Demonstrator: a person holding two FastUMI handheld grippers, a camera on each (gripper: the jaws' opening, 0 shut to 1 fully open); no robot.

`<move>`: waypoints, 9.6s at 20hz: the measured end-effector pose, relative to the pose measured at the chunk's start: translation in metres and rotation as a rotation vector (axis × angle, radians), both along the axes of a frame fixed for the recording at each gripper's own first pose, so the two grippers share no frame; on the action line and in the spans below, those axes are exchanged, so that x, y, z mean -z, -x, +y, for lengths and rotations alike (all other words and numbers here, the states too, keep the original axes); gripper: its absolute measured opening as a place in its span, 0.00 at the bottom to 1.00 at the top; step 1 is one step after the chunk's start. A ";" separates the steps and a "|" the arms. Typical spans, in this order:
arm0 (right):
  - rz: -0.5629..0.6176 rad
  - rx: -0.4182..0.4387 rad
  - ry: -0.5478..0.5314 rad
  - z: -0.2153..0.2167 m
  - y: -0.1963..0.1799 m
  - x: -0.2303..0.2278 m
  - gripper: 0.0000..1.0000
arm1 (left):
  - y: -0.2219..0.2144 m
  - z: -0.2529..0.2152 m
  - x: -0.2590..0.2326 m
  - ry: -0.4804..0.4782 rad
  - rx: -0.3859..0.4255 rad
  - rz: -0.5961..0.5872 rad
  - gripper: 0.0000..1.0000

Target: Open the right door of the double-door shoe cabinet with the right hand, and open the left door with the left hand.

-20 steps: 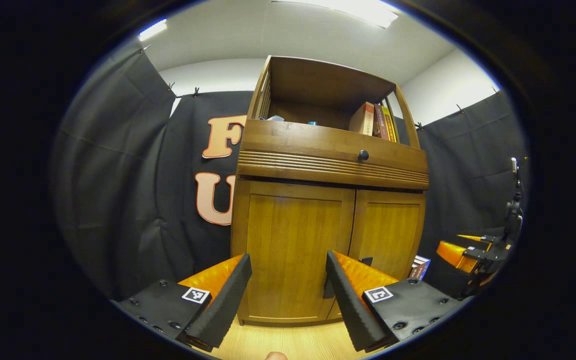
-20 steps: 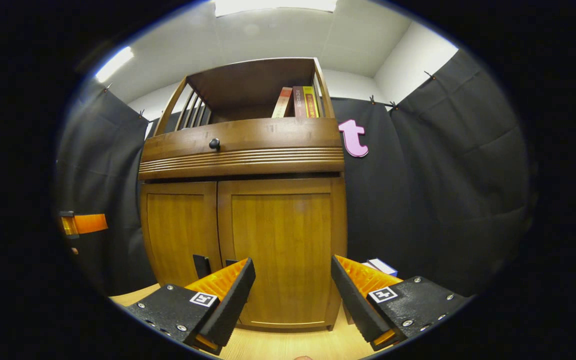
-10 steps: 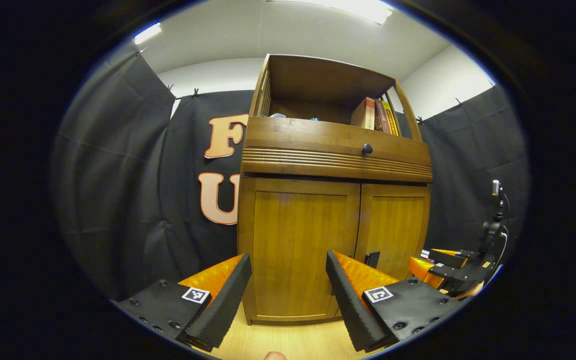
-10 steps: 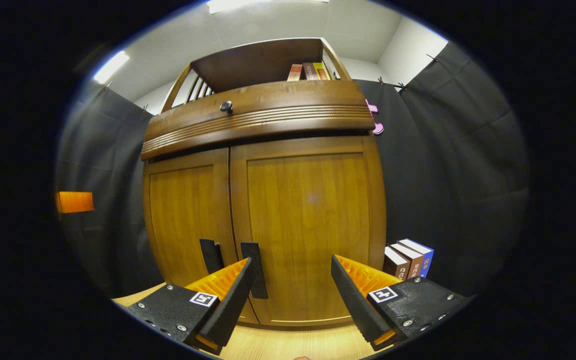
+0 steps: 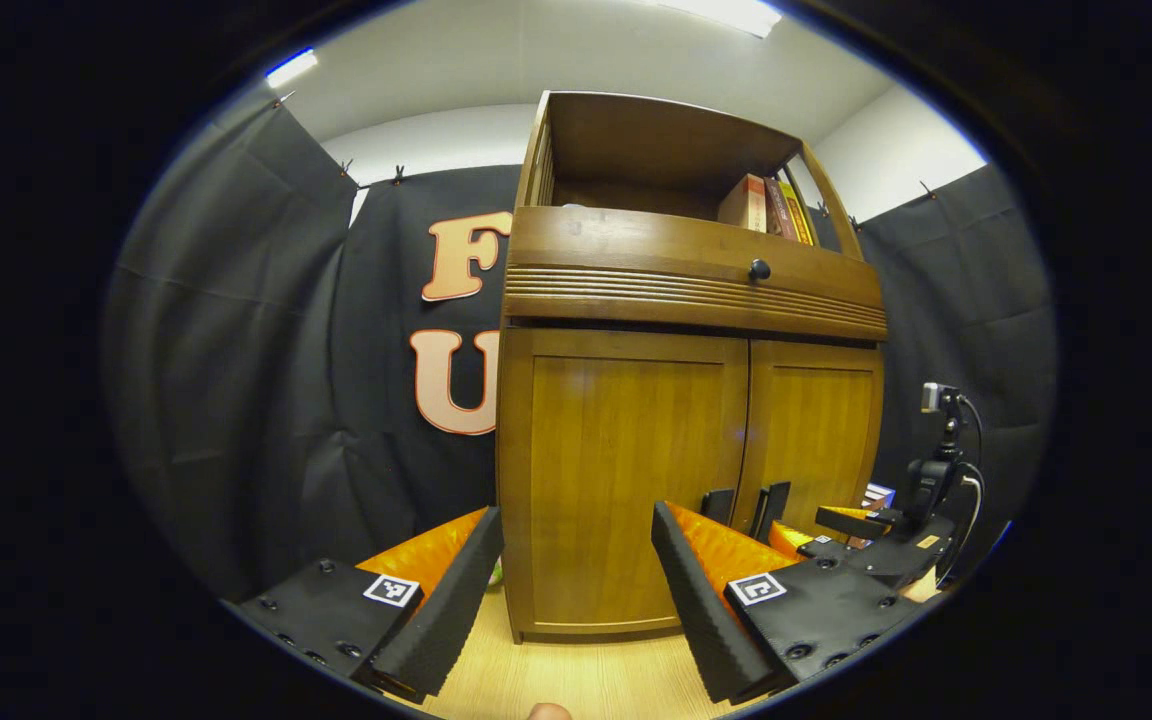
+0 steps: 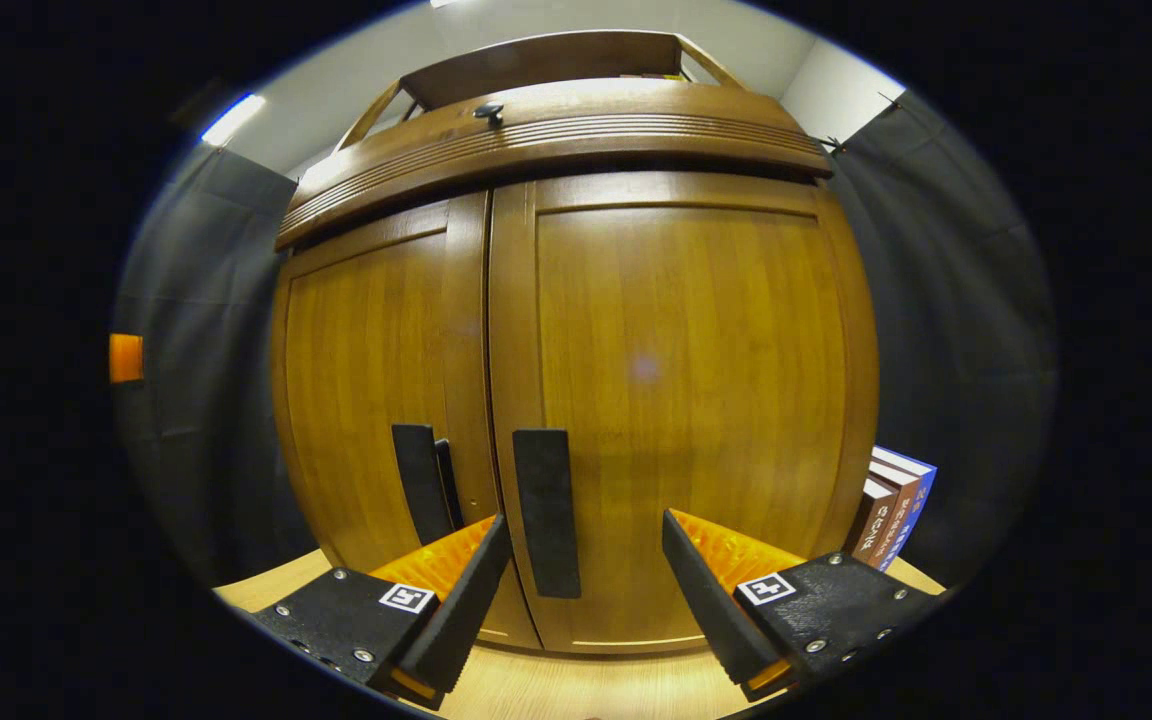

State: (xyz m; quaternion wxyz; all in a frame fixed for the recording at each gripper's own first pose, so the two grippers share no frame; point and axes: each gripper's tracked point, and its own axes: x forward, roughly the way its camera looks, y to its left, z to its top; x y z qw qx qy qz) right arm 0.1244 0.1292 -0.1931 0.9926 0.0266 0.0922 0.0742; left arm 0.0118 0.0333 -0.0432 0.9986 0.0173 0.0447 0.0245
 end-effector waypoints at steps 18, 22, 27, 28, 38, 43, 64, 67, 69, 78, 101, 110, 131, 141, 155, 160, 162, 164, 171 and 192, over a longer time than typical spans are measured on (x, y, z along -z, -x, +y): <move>0.033 -0.021 -0.007 0.018 -0.024 0.025 0.41 | 0.017 -0.013 -0.023 -0.046 0.009 -0.052 0.96; 0.030 -0.034 -0.021 0.016 -0.009 0.023 0.38 | 0.021 -0.014 -0.025 -0.049 0.003 -0.054 0.95; 0.033 -0.067 -0.029 0.007 0.023 0.016 0.27 | 0.024 -0.018 -0.025 -0.035 0.010 -0.057 0.95; 0.032 -0.074 -0.034 0.004 0.030 0.014 0.27 | 0.024 -0.018 -0.024 -0.032 0.010 -0.055 0.95; 0.020 -0.109 -0.038 -0.037 0.097 0.000 0.31 | 0.022 -0.022 -0.013 -0.021 0.005 -0.031 0.95; 0.026 -0.107 -0.042 -0.057 0.122 -0.008 0.31 | 0.021 -0.033 -0.012 -0.027 0.023 -0.029 0.95; 0.012 0.042 0.046 -0.167 0.181 -0.017 0.10 | 0.009 -0.097 0.002 -0.028 0.110 -0.003 0.95; 0.011 0.080 0.059 -0.188 0.186 -0.019 0.08 | 0.006 -0.105 0.010 -0.029 0.117 0.003 0.95; 0.007 0.104 0.064 -0.203 0.187 -0.019 0.07 | 0.001 -0.110 0.015 -0.028 0.120 0.011 0.95; 0.011 0.216 0.109 -0.268 0.199 -0.019 0.04 | -0.022 -0.126 0.034 -0.003 0.128 0.037 0.96; -0.101 0.357 0.119 -0.326 0.215 -0.095 0.82 | -0.137 -0.138 0.107 -0.021 0.104 0.099 0.96; -0.139 0.384 0.127 -0.331 0.219 -0.113 0.86 | -0.175 -0.148 0.133 0.006 0.125 0.130 0.73; -0.146 0.385 0.129 -0.309 0.214 -0.124 0.92 | -0.131 -0.150 0.128 0.006 0.218 0.176 0.32; -0.174 0.312 0.133 -0.268 0.229 -0.144 0.86 | -0.070 -0.126 0.116 0.005 0.261 0.181 0.31; -0.183 0.176 0.101 -0.197 0.230 -0.151 0.86 | -0.002 -0.073 0.099 -0.019 0.230 0.178 0.30; -0.180 0.148 0.096 -0.183 0.230 -0.149 0.92 | 0.015 -0.053 0.094 -0.028 0.197 0.183 0.31; -0.178 0.139 0.091 -0.178 0.231 -0.148 0.92 | 0.018 -0.046 0.093 -0.027 0.186 0.180 0.29; -0.179 0.131 0.089 -0.173 0.231 -0.148 0.92 | 0.028 -0.034 0.089 -0.012 0.167 0.175 0.26; -0.181 0.101 0.082 -0.156 0.228 -0.147 0.86 | 0.042 -0.002 0.085 -0.038 0.110 0.173 0.21; -0.158 0.059 0.064 -0.129 0.208 -0.141 0.86 | 0.090 0.122 0.059 -0.053 -0.128 0.113 0.05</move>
